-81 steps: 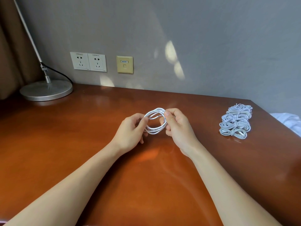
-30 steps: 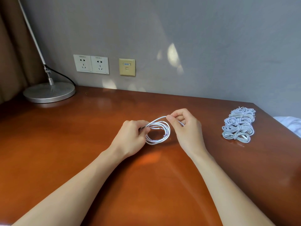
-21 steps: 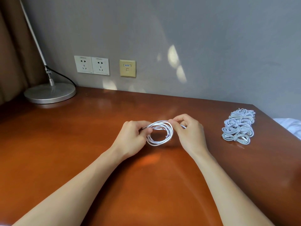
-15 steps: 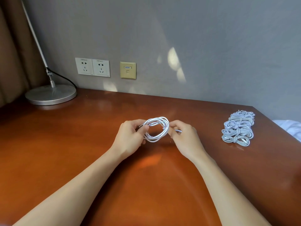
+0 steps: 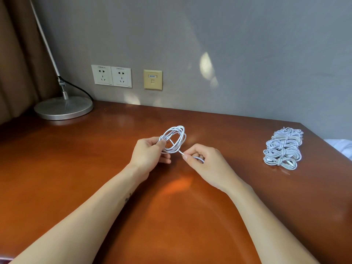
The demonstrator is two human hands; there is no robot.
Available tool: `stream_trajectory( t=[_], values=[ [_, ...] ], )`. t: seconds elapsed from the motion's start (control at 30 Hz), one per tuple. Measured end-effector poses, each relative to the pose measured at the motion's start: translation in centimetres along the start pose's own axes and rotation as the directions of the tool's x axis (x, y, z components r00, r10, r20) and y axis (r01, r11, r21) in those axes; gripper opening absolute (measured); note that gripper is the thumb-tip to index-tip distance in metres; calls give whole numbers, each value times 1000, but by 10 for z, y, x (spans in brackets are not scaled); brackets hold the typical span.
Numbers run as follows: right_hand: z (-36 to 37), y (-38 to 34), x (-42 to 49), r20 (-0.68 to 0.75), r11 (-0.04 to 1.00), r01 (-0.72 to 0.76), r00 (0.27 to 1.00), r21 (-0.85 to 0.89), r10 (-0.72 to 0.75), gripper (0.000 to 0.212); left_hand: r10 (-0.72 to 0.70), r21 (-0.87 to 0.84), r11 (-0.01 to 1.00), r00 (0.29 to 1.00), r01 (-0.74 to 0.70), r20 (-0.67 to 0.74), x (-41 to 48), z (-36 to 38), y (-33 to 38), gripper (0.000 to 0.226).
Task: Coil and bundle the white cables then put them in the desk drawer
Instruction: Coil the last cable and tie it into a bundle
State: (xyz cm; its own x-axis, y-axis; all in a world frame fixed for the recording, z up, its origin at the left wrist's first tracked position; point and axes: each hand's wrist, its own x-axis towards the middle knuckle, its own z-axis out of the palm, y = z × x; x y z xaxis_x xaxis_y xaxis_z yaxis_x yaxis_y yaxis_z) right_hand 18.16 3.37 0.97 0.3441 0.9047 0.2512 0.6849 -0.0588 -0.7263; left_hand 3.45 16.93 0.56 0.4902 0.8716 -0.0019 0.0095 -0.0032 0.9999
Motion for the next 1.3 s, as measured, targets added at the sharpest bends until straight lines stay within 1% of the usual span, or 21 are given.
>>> stream_trajectory(
  t=[0.1, 0.2, 0.3, 0.37, 0.4, 0.57, 0.63, 0.73, 0.8, 0.9, 0.93, 1.0, 1.03, 1.13, 1.2, 1.3],
  values=[
    [-1, -1, 0, -50, 1000, 14, 999, -17, -15, 8, 45, 128, 991, 998, -40, -40, 0, 0, -3, 22],
    [0, 2, 2, -114, 991, 91, 988, -96, -102, 6, 54, 152, 987, 997, -44, -60, 1, 0, -4, 23],
    [1, 0, 3, -106, 957, 164, 975, -238, -194, 7, 47, 160, 987, 997, -36, -67, 2, -1, -5, 25],
    [1, -1, 4, -115, 906, 231, 951, -355, -287, 12, 62, 182, 982, 996, -49, -71, 3, -1, -6, 25],
    [1, -2, 4, -127, 887, 257, 937, -384, -326, 14, 72, 192, 980, 995, -57, -68, 3, -1, -6, 25],
    [1, 2, 6, -142, 857, 303, 910, -417, -391, 10, 125, 267, 957, 991, -111, -37, 2, -2, -7, 28],
    [1, 1, 6, -146, 813, 355, 873, -461, -465, 7, 153, 306, 942, 988, -140, -20, 0, -3, -7, 29],
    [6, -3, 10, -121, 699, 471, 777, -538, -617, 5, 182, 344, 922, 983, -177, 16, -2, -3, -6, 32],
    [11, -3, 11, -90, 665, 502, 757, -553, -647, 8, 204, 383, 902, 979, -200, 30, -2, -4, -7, 32],
    [12, -2, 11, -95, 676, 473, 777, -565, -623, 26, 234, 438, 868, 971, -232, 52, -3, -5, -7, 32],
    [12, -1, 11, -105, 686, 459, 785, -564, -611, 29, 249, 453, 855, 966, -252, 68, -4, -5, -6, 32],
    [12, -2, 9, -133, 727, 418, 813, -545, -567, 26, 294, 486, 815, 948, -315, 120, -8, -3, -5, 33],
    [12, -2, 8, -161, 765, 382, 835, -518, -526, 23, 323, 499, 791, 934, -354, 151, -9, -1, -5, 32],
    [12, 0, 7, -285, 904, 197, 905, -380, -317, 17, 389, 507, 720, 881, -473, 269, -13, 2, -4, 28],
    [10, 2, 7, -334, 940, 94, 919, -328, -209, 16, 407, 488, 695, 848, -529, 340, -16, 5, -4, 27],
    [7, 3, 7, -379, 960, 17, 917, -280, -127, 16, 435, 445, 665, 795, -600, 422, -20, 8, -3, 25]
  ],
)
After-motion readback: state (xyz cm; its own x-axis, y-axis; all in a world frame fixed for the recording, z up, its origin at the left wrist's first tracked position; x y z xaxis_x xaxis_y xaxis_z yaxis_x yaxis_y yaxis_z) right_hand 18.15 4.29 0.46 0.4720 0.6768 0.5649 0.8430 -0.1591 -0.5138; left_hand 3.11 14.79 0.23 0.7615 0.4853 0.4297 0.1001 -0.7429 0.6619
